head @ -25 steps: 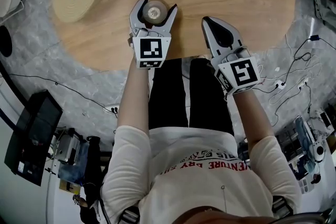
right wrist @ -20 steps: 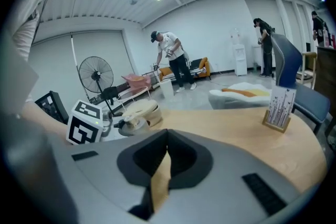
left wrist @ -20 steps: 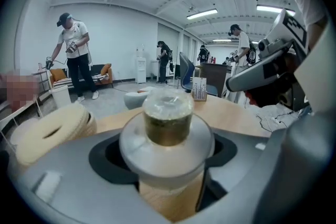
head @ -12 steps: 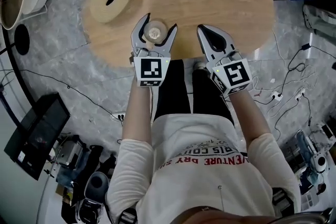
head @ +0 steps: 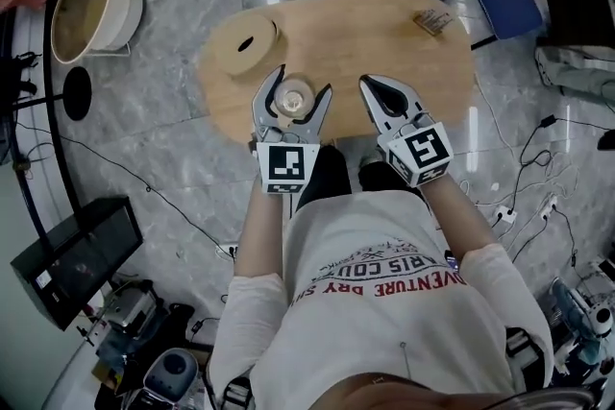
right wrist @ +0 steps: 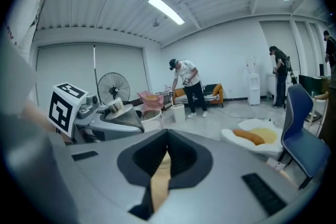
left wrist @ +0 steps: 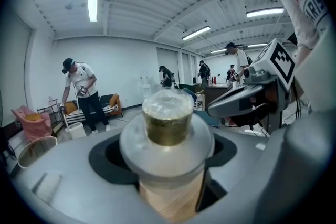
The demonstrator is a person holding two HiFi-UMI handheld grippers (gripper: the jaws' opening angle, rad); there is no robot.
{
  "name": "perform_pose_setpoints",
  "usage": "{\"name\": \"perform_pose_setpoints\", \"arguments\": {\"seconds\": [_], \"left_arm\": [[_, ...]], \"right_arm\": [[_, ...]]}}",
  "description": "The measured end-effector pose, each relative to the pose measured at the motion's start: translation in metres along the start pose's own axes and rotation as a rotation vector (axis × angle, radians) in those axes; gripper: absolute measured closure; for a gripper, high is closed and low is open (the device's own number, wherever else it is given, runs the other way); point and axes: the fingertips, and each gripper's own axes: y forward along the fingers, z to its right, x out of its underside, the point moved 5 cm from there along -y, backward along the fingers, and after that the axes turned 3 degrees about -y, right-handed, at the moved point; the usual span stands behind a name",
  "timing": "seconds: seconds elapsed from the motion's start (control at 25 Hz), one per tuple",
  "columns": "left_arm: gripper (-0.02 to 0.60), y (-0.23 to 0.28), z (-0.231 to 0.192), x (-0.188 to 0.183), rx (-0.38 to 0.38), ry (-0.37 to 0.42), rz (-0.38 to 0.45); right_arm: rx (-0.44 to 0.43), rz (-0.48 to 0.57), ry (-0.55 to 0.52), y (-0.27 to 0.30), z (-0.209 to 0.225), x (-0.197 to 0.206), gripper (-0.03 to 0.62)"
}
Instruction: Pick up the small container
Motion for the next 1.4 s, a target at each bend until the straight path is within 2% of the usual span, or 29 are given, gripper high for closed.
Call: {"name": "perform_pose_setpoints", "arguments": {"seconds": [0.32, 0.6, 0.76, 0.96, 1.28, 1.4], "left_arm": [[0.239, -0.049, -0.006, -0.082, -0.012, 0.061, 0.142], [0.239, -0.086, -0.021, -0.119, -0.049, 0.098, 0.211], [0.239, -0.101, -0.026, -0.129, -0.047, 0.117, 0.243], [0.239, -0.107, -0.029, -0.132, -0.034, 0.108, 0.257], [0.239, -0.113, -0.033, -0.132, -0.002, 0.103, 0.274], [0.239, -0.117, -0.029, -0.132, 0.014, 0.125, 0.283]], "right_arm": [[-0.009, 0.138, -0.127, -0.025, -0.021, -0.078, 0.588], [0.035, 0.251, -0.22, -0.039, -0.036, -0.119, 0.588], [0.064, 0.291, -0.243, -0.045, -0.042, -0.132, 0.588], [0.077, 0.288, -0.262, -0.044, -0.045, -0.134, 0.588], [0.077, 0.293, -0.255, -0.037, -0.057, -0.134, 0.588], [0.076, 0.295, -0.238, -0.036, -0.059, -0.131, 0.588]]}}
